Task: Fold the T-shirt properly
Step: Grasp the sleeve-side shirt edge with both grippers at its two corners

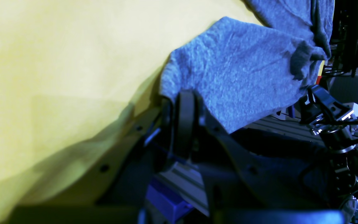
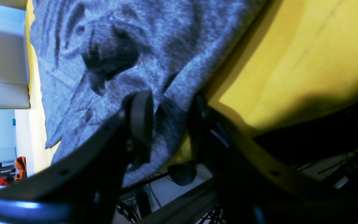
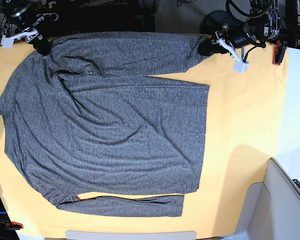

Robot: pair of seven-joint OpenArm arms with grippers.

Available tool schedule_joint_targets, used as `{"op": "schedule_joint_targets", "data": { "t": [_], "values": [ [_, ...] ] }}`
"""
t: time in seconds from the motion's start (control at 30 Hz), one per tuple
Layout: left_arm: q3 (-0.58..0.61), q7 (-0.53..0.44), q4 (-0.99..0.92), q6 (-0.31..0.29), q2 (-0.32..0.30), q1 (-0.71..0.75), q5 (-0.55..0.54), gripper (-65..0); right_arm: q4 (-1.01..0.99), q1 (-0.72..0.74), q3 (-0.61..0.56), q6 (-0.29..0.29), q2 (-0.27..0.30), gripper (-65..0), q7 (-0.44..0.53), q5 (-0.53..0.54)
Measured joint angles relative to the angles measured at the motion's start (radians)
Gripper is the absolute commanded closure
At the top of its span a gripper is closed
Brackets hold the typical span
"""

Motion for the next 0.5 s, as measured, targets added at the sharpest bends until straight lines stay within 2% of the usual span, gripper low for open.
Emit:
{"op": "schedule_joint_targets", "data": {
  "t": [0.07, 0.33, 0.5],
  "values": [
    [0.000, 0.000, 0.000, 0.000, 0.000, 0.000, 0.000, -0.2, -0.004, 0.000, 0.002, -0.002, 0.002, 0.0, 0.005, -0.023],
    [0.000, 0.000, 0.000, 0.000, 0.000, 0.000, 0.000, -0.2, 0.000, -0.003, -0.002, -0.005, 0.015, -0.2, -0.003, -0.024],
    [-0.001, 0.000, 0.001, 0.000, 0.000, 0.000, -0.002, -0.2, 0.070, -0.019, -0.005, -0.015, 0.035, -0.2, -0.032, -0.079]
  ]
}}
